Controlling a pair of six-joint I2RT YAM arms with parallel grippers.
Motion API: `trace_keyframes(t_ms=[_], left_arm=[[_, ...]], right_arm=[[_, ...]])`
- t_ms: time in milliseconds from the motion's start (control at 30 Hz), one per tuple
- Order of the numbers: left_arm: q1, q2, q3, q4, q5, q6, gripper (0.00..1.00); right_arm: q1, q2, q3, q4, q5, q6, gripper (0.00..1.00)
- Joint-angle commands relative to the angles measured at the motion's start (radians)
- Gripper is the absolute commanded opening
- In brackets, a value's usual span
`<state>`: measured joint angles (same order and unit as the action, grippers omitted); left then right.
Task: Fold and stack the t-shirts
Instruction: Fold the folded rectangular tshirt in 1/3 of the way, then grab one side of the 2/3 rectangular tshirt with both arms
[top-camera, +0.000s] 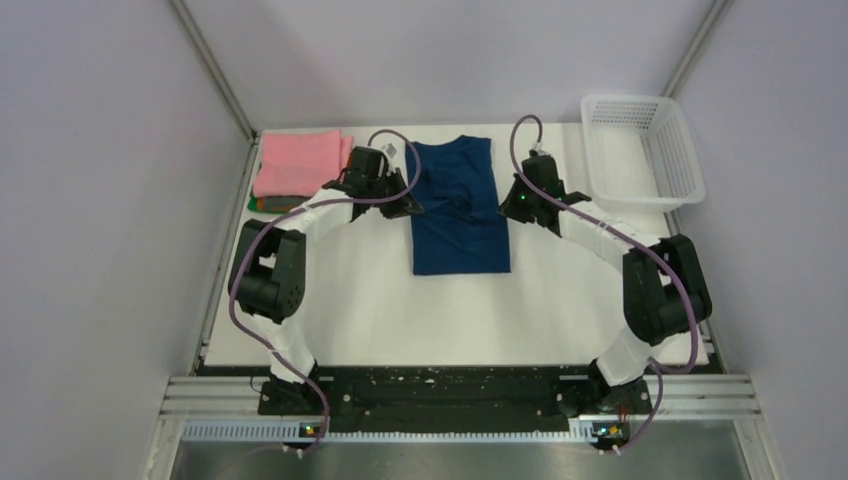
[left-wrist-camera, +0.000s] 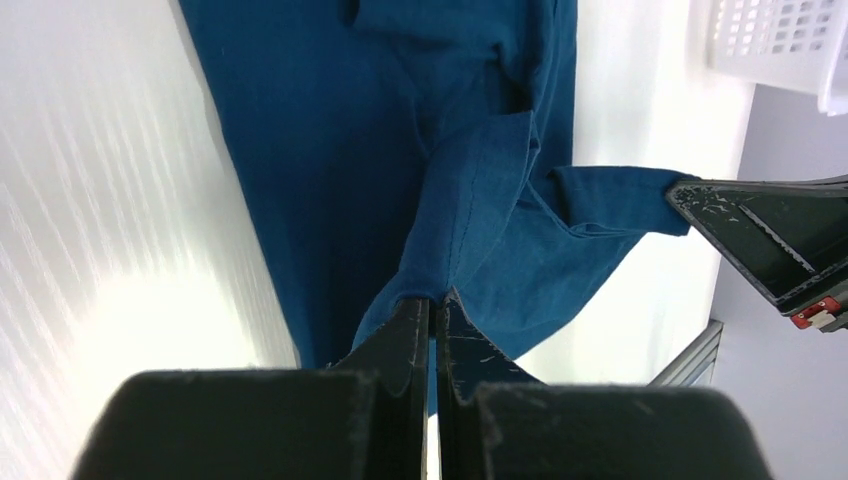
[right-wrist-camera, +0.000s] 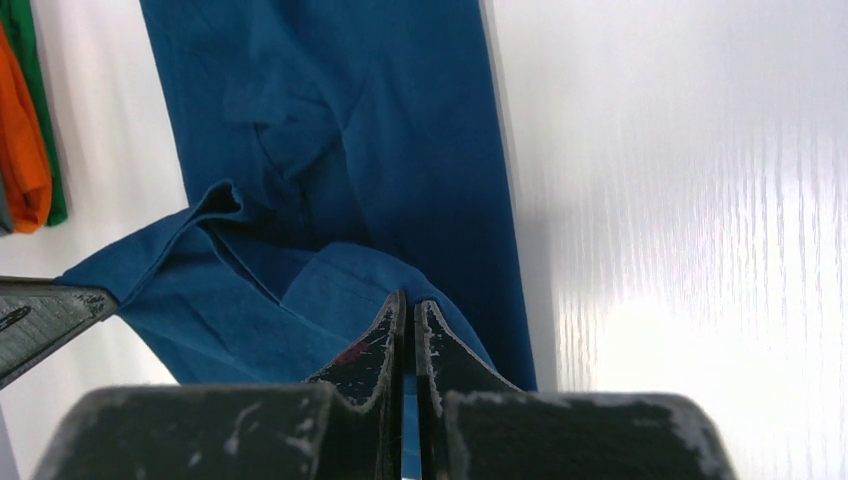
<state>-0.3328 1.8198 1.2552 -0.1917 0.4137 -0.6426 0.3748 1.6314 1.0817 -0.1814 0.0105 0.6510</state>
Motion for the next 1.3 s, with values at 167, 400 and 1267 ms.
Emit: trace_keyframes(t_ms=[167, 400, 1267], left_arm=[[0.051, 0.145, 0.177, 0.020, 0.086, 0.040, 0.00], [0.067, 0.188, 0.196, 0.015, 0.060, 0.038, 0.00], [-0.050, -0.237, -0.413, 0.097, -0.024, -0.068, 0.95]], right_arm=[[-0.044, 0.150, 0.159, 0.068, -0.026, -0.053, 0.00], [-0.048, 0.243, 0.209, 0.124, -0.023, -0.068, 0.00], [-0.056, -0.229, -0.366, 0.172, -0.133, -0.064, 0.85]])
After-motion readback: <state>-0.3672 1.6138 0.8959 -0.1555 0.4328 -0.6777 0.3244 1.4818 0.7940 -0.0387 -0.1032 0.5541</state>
